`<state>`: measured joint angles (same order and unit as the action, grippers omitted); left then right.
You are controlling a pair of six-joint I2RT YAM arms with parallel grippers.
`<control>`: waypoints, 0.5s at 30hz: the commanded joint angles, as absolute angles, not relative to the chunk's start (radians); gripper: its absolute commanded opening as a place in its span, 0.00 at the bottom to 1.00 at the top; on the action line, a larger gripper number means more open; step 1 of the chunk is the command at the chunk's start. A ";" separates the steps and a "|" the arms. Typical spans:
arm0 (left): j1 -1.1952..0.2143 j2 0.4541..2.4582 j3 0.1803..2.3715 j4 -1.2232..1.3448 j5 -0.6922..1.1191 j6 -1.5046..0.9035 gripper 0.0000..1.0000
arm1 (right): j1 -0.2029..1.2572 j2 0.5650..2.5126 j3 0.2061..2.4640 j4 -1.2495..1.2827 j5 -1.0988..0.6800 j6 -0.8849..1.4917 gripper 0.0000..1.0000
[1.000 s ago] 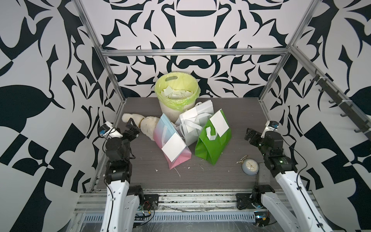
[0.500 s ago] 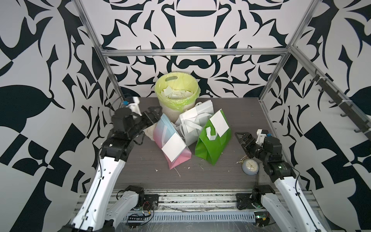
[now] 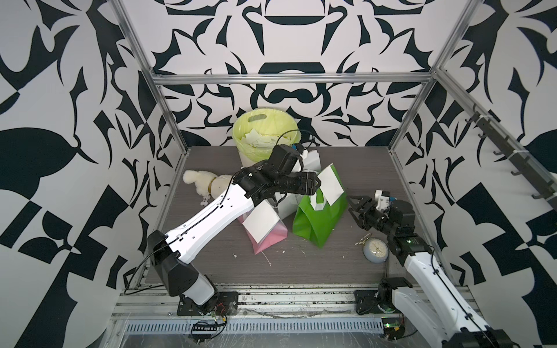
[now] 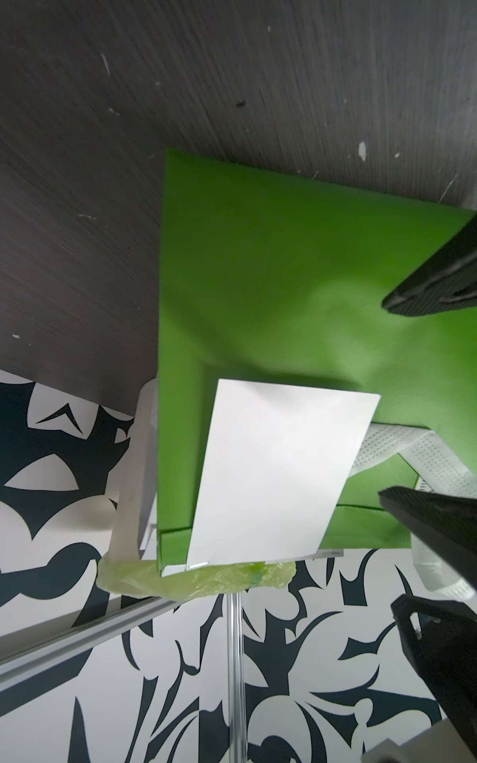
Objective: Shred takeout receipts and throw away
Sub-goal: Tear off the takeout receipt from the takeout bag.
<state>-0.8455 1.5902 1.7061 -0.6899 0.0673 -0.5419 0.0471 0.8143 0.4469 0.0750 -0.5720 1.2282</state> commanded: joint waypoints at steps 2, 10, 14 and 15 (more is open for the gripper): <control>-0.841 1.649 1.786 -0.806 -0.001 -0.511 0.69 | 0.056 0.866 0.420 0.288 -0.589 1.301 0.66; -0.842 1.733 1.852 -0.854 0.001 -0.512 0.60 | 0.142 1.000 0.428 0.472 -0.562 1.337 0.65; -0.842 1.757 1.858 -0.873 -0.015 -0.516 0.57 | 0.159 1.039 0.420 0.518 -0.545 1.349 0.65; -0.842 1.762 1.859 -0.873 -0.015 -0.520 0.57 | 0.160 1.044 0.418 0.520 -0.539 1.348 0.65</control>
<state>-0.8429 1.7428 1.8339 -0.8280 -0.0002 -0.5232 0.1551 1.0409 0.4175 0.4152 -0.5625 1.3342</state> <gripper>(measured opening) 0.574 0.650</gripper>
